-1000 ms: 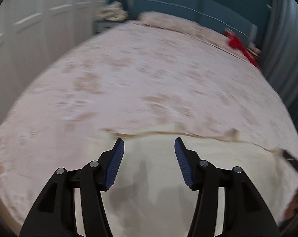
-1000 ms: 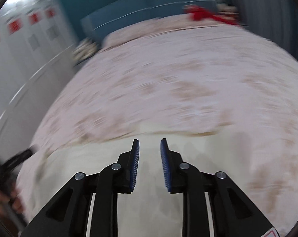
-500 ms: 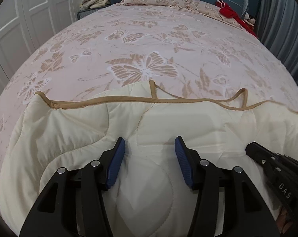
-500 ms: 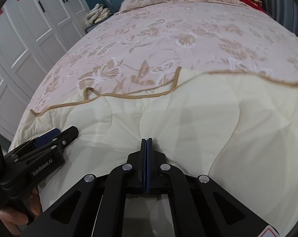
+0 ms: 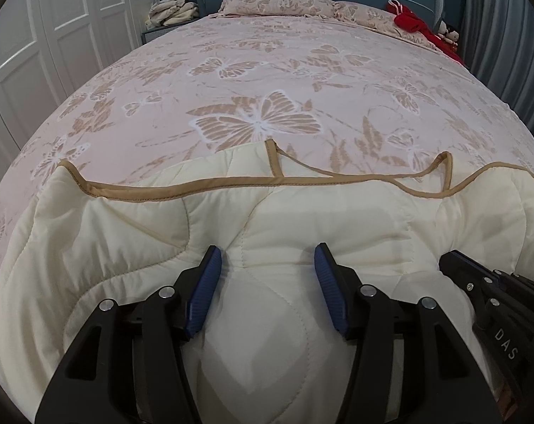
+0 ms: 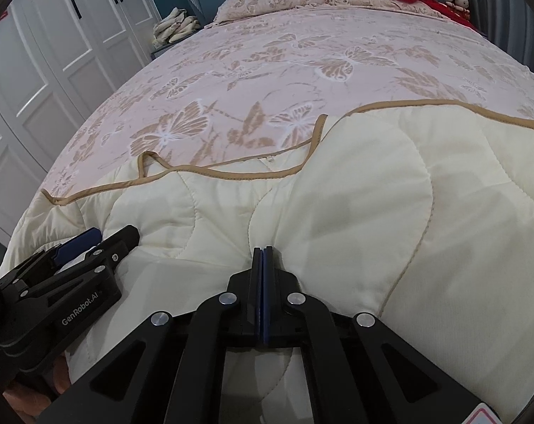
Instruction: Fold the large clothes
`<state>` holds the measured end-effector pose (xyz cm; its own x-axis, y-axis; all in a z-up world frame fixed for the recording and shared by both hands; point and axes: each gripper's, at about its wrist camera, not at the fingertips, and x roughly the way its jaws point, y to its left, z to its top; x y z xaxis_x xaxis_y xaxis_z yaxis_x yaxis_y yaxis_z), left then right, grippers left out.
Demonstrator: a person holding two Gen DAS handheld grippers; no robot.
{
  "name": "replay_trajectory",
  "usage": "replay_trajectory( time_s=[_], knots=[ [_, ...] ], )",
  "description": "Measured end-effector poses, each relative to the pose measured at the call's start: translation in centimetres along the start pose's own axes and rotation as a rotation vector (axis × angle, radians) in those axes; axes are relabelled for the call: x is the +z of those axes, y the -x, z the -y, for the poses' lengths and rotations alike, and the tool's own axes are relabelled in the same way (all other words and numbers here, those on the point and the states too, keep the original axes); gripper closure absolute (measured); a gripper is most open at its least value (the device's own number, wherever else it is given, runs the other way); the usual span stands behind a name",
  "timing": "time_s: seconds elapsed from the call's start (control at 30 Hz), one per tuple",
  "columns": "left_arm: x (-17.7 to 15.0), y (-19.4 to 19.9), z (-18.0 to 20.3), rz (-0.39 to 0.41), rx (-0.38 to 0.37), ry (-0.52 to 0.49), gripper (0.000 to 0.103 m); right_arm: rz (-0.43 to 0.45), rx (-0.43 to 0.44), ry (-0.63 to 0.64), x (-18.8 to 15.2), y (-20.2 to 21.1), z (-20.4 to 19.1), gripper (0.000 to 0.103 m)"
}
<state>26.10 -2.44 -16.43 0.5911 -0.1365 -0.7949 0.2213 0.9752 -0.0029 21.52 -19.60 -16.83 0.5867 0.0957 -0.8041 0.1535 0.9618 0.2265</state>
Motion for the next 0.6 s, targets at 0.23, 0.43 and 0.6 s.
replay_trajectory(
  time_s=[0.23,0.43,0.6],
  knots=[
    [-0.2,-0.2,0.2,0.017,0.011,-0.005,0.05,0.008,-0.002,0.002,-0.1,-0.3,-0.1,0.103],
    [-0.2,-0.2,0.3,0.022,0.015,-0.007,0.049,0.015,-0.002,0.004,0.1,-0.5,-0.1,0.103],
    [0.8,0.9,-0.6,-0.006,-0.036,0.017,0.049,-0.002,0.027,-0.031,0.9,0.5,0.5,0.103]
  ],
)
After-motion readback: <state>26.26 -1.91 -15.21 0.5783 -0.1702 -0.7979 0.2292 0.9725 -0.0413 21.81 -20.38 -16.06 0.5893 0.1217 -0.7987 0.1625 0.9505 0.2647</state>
